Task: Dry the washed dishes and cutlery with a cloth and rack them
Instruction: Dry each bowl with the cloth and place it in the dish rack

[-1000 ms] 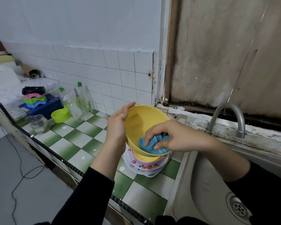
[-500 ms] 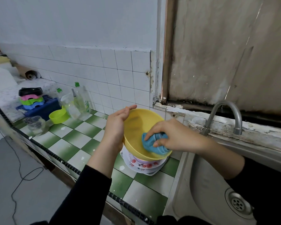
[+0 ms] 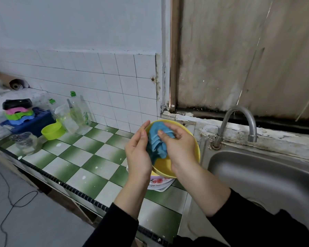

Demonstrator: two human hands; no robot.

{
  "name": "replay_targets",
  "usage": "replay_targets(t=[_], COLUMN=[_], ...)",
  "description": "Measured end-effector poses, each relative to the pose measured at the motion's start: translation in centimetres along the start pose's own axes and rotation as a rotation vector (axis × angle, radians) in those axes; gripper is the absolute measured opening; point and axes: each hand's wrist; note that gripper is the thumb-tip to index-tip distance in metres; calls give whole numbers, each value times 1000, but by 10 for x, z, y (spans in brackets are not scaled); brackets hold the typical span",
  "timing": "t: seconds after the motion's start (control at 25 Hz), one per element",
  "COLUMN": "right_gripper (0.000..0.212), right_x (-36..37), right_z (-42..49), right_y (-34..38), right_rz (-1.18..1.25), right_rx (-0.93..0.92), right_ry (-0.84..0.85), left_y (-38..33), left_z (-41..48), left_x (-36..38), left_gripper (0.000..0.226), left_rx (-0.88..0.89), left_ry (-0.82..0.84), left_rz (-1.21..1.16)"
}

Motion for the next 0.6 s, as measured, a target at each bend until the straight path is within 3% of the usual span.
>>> replay_targets(t=[0.08, 0.16, 0.32, 0.4, 0.48, 0.6], right_gripper=[27, 26, 24, 24, 30, 37], right_x=[-3, -5, -10, -16, -22, -29], right_z=[5, 8, 4, 3, 6, 8], right_y=[-2, -2, -5, -1, 6, 15], right_rz=[125, 141, -115, -556, -1152, -1719], right_rx=[-10, 48, 132, 4, -110, -175], right_ry=[-155, -135, 326, 598, 825, 913], left_y=[6, 15, 25, 20, 13, 7], left_z=[-7, -14, -12, -3, 5, 7], left_x=[4, 5, -6, -16, -25, -31], left_gripper=[27, 27, 28, 27, 26, 24], left_rx=[48, 73, 86, 93, 96, 47], left_ry=[1, -27, -81, -112, -103, -55], left_rz=[-2, -16, -17, 44, 95, 84])
Point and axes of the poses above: each hand's wrist, its own z-axis towards the middle knuckle, its own x-axis out of the palm, y = z × x, and after that the axes turned 8 degrees about y, right-handed
